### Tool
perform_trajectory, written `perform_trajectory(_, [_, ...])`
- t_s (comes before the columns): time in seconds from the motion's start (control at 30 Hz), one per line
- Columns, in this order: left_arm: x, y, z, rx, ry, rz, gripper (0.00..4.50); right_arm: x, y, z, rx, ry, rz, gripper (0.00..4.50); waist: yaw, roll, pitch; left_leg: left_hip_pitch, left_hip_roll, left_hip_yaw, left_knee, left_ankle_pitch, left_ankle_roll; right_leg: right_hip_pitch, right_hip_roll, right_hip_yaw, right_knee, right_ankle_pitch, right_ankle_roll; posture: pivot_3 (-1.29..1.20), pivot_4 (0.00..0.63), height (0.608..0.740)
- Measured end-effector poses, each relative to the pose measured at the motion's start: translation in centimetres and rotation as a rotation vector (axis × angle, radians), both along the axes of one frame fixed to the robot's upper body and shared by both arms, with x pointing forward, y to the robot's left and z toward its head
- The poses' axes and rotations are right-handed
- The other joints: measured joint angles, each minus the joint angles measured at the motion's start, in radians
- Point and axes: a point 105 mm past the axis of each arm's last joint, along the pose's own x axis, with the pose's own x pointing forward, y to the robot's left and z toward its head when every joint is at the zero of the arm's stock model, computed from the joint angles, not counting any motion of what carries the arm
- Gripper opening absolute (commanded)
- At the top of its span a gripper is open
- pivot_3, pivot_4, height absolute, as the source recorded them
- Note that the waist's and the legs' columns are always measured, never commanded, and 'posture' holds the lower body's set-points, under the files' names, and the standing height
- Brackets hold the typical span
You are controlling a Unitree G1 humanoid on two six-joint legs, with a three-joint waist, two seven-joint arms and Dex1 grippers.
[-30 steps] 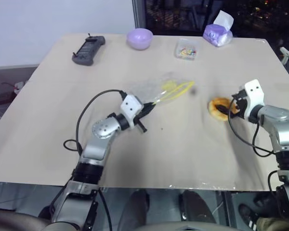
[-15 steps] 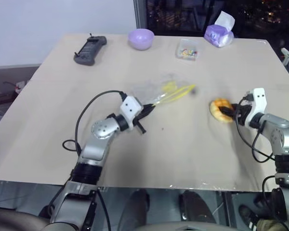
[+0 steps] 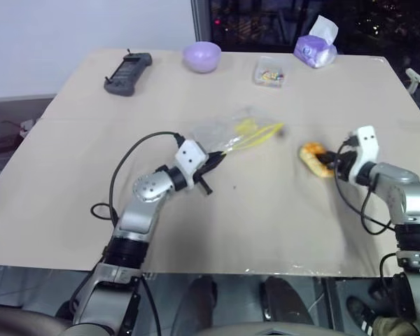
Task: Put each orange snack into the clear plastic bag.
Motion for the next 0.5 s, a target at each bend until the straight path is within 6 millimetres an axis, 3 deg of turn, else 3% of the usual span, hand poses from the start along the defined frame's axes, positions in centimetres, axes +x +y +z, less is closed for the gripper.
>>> perform_trajectory(0.1, [-0.1, -0.5, -0.2, 0.003, 0.005, -0.018, 0.0, -0.3, 3.1, 2.0, -0.023, -0.054, 0.119, 0.04, 0.008, 0.0, 0.0, 0.0, -0.001, 0.0, 0.0, 0.0, 0.0, 0.0, 0.0, -0.001, -0.001, 0.0, 0.0, 0.0, 0.15, 0.74])
perform_trajectory(0.2, [-0.2, -0.6, -0.2, 0.004, 0.005, -0.023, 0.0, -0.3, 5.0, 2.3, -0.026, -0.058, 0.171, 0.04, 0.013, 0.0, 0.0, -0.001, -0.001, -0.001, 0.0, 0.0, 0.0, 0.0, -0.001, -0.001, -0.001, 0.0, 0.0, 0.0, 0.15, 0.74])
perform_trajectory(0.5, [-0.4, -0.9, -0.2, 0.008, 0.007, -0.047, 0.0, 0.3, 7.0, 2.3, -0.015, -0.047, 0.207, 0.04, 0.007, 0.0, 0.0, -0.001, -0.001, -0.001, 0.0, 0.0, 0.0, 0.0, 0.0, -0.001, -0.001, 0.0, 0.0, 0.0, 0.15, 0.74])
